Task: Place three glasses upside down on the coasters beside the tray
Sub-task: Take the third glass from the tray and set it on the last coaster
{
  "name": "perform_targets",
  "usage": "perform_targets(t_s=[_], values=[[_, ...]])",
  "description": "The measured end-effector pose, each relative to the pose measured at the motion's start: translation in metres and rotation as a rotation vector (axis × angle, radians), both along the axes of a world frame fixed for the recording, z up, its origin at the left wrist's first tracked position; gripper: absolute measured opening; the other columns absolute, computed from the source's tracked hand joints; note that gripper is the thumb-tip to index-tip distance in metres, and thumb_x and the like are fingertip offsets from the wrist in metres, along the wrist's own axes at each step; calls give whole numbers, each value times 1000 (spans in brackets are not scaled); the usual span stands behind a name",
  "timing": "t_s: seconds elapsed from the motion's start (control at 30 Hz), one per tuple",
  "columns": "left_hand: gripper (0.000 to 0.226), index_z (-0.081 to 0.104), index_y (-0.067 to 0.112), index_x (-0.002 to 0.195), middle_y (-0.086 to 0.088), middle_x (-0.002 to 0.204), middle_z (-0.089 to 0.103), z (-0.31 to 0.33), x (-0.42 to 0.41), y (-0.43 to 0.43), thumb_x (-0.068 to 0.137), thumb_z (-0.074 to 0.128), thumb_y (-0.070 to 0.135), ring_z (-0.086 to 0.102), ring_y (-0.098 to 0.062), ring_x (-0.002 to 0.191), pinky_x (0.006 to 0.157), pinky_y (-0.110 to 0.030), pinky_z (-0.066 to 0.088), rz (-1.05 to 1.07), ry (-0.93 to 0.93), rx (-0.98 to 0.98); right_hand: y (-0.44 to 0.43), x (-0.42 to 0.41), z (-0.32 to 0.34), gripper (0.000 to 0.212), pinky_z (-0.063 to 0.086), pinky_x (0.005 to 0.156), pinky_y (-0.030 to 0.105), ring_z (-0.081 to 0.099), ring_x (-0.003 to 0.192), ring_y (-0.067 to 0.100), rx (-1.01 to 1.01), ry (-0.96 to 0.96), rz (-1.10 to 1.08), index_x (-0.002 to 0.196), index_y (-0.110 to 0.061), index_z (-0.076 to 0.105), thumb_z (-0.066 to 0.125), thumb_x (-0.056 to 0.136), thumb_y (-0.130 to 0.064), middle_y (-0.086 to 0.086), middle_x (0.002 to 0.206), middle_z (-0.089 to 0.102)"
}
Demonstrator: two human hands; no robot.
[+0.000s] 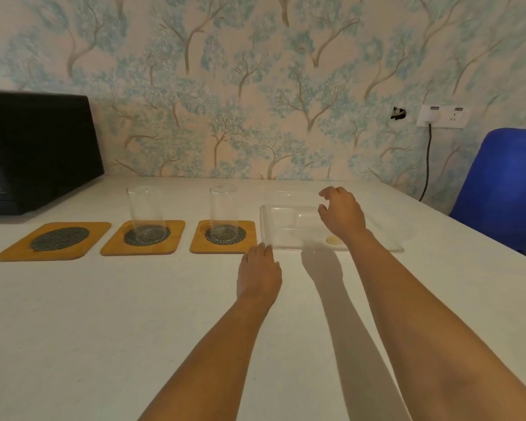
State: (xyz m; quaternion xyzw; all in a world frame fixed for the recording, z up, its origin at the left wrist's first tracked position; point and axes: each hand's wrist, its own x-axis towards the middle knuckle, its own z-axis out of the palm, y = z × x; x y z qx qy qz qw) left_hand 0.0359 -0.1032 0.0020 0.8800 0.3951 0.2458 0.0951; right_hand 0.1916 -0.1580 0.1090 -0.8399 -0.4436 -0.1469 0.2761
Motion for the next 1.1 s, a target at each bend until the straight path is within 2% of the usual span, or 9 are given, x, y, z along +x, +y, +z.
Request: perform_targets(t_s=[0.13,0.37,0.6,0.73,0.87,0.97,1.1], values=[[47,29,7,142,-10,148,36,0,10,4,98,34,25,31,-24,137,115,-35,23,52,5,-23,4,37,1,44,42,102,40,46,128,30,-163,58,54,138,-9,48,51,95,-16,13,137,51],[51,24,9,145,-8,154,28,-3,12,10,99,30,31,21,-24,143,118,-35,16,96,34,-66,26,71,4,65,32,114,43,36,139,30,-437,126,184,148,-12,32,61,92,-30,10,152,34],[51,27,10,145,-7,154,28,-3,12,11,99,30,32,21,-21,143,120,-36,17,97,39,-81,50,83,1,86,30,116,49,29,144,29,-661,50,244,153,-20,22,71,84,-35,4,159,23],[52,27,10,145,-7,155,27,-3,11,11,99,30,32,21,-21,144,120,-36,18,98,49,-80,58,86,-7,79,32,114,47,35,141,29,-731,-16,231,152,-23,22,67,87,-32,5,156,29],[52,27,10,145,-7,155,28,-3,11,11,99,30,34,21,-21,144,120,-36,18,101,54,-83,59,86,-16,67,35,109,41,43,134,29,-685,-142,220,149,-23,28,62,90,-23,6,150,37],[52,27,11,145,-6,155,27,-3,11,11,99,30,34,20,-21,144,119,-36,18,105,53,-90,58,85,-17,62,33,107,42,44,131,27,-658,-239,194,144,-24,34,62,89,-14,6,146,41],[51,29,10,144,-7,154,29,-3,11,10,99,31,33,23,-21,143,119,-37,20,98,50,-90,56,84,-16,59,33,107,47,43,130,28,-624,-223,194,142,-24,38,64,89,-28,4,145,43]])
